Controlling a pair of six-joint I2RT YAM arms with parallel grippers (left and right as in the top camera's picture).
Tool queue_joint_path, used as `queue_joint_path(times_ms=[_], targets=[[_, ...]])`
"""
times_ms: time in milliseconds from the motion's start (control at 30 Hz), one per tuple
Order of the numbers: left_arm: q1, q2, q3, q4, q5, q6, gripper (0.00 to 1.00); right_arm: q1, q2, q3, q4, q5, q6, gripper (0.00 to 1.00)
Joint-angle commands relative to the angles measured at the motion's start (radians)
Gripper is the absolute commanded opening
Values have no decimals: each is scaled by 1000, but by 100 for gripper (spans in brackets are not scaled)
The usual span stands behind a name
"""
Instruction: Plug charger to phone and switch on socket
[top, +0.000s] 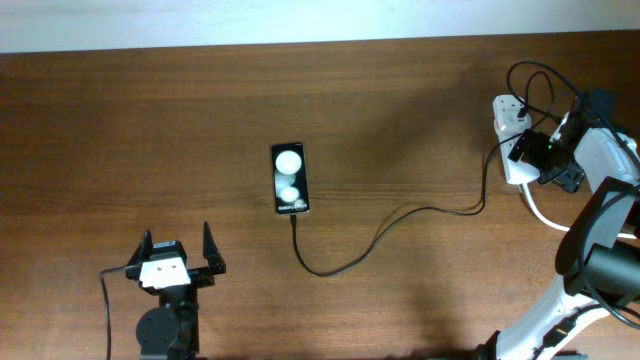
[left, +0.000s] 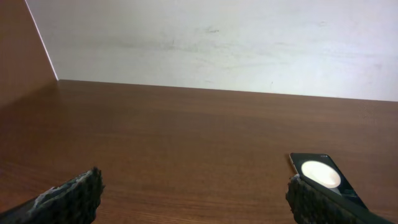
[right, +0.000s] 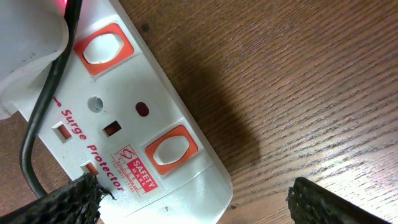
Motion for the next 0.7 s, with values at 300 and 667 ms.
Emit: queue_joint_path(times_ms=[300, 667], targets=[[6, -10, -3, -2, -18, -10, 99, -3, 21, -21, -8, 28, -14, 99], [6, -10, -3, -2, -18, -10, 100, -2, -312, -21, -8, 28, -14, 99]])
